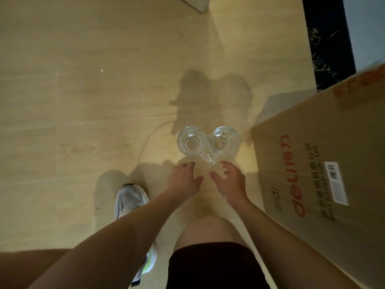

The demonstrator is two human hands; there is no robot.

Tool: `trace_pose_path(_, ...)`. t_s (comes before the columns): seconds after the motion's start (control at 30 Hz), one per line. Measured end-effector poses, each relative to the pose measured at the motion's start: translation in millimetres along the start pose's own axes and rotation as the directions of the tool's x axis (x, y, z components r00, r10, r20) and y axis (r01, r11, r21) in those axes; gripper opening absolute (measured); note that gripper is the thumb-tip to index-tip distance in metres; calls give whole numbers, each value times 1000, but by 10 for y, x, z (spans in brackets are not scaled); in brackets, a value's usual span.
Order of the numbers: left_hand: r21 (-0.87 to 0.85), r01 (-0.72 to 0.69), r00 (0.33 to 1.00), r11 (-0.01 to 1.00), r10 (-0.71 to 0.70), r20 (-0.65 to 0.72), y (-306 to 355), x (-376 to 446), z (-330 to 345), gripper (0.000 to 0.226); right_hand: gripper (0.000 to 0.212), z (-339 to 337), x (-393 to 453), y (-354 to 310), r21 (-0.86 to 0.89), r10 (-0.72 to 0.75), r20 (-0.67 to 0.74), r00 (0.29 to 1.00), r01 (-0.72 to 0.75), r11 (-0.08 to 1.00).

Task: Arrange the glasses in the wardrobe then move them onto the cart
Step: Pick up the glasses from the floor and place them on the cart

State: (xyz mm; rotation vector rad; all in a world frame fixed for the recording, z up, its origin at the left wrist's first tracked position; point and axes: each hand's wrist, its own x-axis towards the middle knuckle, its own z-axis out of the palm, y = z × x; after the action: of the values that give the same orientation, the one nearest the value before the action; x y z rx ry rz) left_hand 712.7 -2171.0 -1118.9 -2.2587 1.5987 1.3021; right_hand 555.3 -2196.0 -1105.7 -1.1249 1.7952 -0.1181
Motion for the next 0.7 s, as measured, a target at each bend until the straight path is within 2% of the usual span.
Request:
trace_pose_path(0.07, -179, 92, 996, 980, -91, 16, -30, 145, 184, 56, 44, 91, 164, 66, 240, 82, -10, 997, -77, 968)
trace_pose_path(0.1, -371, 172, 985, 913, -168, 44, -10, 198, 237, 50, 41, 120, 238, 95, 334, 109, 0, 994, -103, 937)
trace_pose_path(0.13, -596, 257, 964, 761, -249, 97, 27, 232, 264, 41, 40, 143, 298, 125, 399, 116, 27, 993, -117, 909)
trace_pose_path(0.17, -767, 331, 934, 549, -306, 183, 78, 251, 268, 32, 40, 157, 350, 146, 451, 110, 68, 992, -129, 883)
trace_pose_path(0.2, -853, 377, 908, 361, -325, 264, 130, 275, 270, 26, 38, 163, 392, 159, 493, 100, 108, 989, -141, 858)
trace_pose_path(0.23, -883, 391, 897, 258, -321, 304, 165, 293, 270, 21, 36, 166, 411, 167, 530, 95, 142, 985, -157, 833)
trace_pose_path(0.27, -901, 384, 897, 203, -314, 312, 185, 301, 277, 20, 35, 168, 424, 173, 556, 92, 165, 982, -170, 814)
trace_pose_path(0.4, -948, 309, 928, 80, -243, 282, 231, 278, 277, 40, 30, 162, 430, 165, 604, 58, 226, 972, -186, 775)
trace_pose_path(0.47, -952, 295, 949, 79, -137, 283, 295, 269, 254, 31, 29, 133, 413, 157, 625, 23, 262, 965, -188, 758)
trace_pose_path(0.53, -947, 310, 948, 81, -99, 302, 362, 307, 234, 18, 30, 108, 403, 145, 638, -27, 281, 959, -166, 752)
trace_pose_path(0.7, -926, 377, 911, 34, -195, 363, 402, 380, 177, 10, 19, 67, 430, 156, 650, -17, 290, 957, -184, 737)
